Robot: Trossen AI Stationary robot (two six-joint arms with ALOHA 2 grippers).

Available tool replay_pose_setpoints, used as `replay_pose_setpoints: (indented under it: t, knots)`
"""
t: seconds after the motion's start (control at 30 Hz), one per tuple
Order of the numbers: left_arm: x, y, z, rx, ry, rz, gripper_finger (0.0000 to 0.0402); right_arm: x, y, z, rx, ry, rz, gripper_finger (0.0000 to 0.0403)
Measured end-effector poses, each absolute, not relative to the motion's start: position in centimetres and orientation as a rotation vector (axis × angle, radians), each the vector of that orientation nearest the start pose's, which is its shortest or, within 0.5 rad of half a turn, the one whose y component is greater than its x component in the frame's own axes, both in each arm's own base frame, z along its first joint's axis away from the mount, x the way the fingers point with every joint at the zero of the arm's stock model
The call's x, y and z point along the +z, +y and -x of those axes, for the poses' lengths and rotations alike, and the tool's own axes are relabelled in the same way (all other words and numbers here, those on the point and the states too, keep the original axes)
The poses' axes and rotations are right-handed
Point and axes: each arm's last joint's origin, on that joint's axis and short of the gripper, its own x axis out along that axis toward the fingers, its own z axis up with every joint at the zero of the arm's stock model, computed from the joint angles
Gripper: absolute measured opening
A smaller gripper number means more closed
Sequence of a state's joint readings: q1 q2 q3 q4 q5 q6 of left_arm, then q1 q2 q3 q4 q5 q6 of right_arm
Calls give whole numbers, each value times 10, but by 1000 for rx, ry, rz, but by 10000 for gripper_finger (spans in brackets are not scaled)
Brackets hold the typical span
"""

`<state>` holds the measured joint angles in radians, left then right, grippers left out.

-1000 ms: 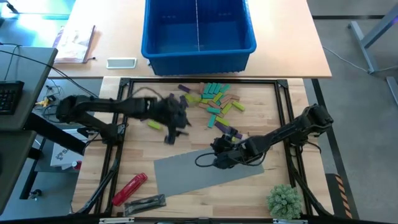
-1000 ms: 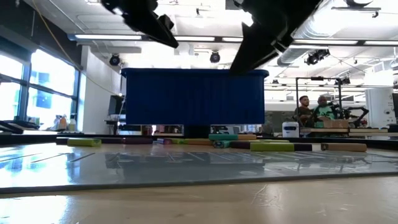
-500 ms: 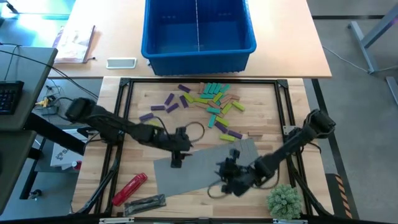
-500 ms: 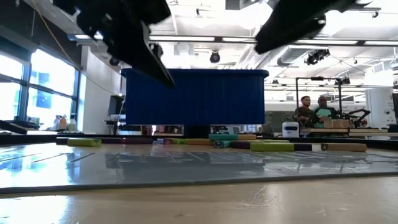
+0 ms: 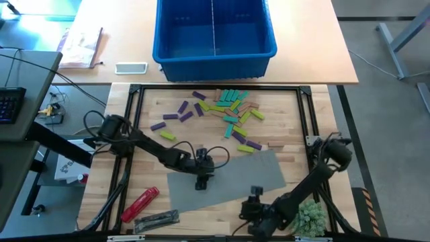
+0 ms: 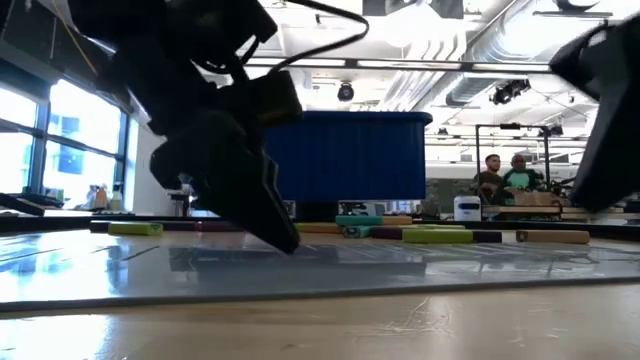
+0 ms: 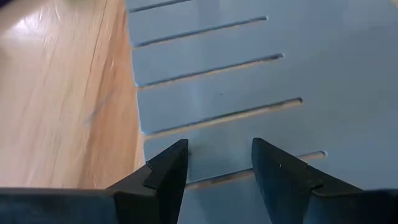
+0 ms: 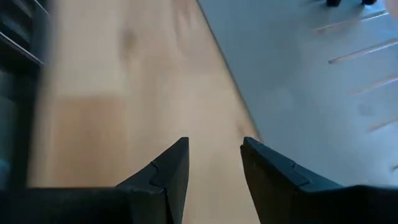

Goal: Sort blocks

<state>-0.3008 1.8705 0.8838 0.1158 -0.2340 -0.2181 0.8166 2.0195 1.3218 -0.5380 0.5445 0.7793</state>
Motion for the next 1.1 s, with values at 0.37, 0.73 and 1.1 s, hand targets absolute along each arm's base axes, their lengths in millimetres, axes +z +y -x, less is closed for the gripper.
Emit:
replay_pose_setpoints:
  t: [0.37,0.73,1.1]
  knots:
    - [125,-101,-329,-65,837,-34,158,122,265,-288,-156,1087,390,133]
    - [156,-58,-345,58,677,-156,158,122,258,-291,-122,1104,510,133]
    - [74,-50,-361,31,806,-73,158,110,247,-284,-141,1119,578,133]
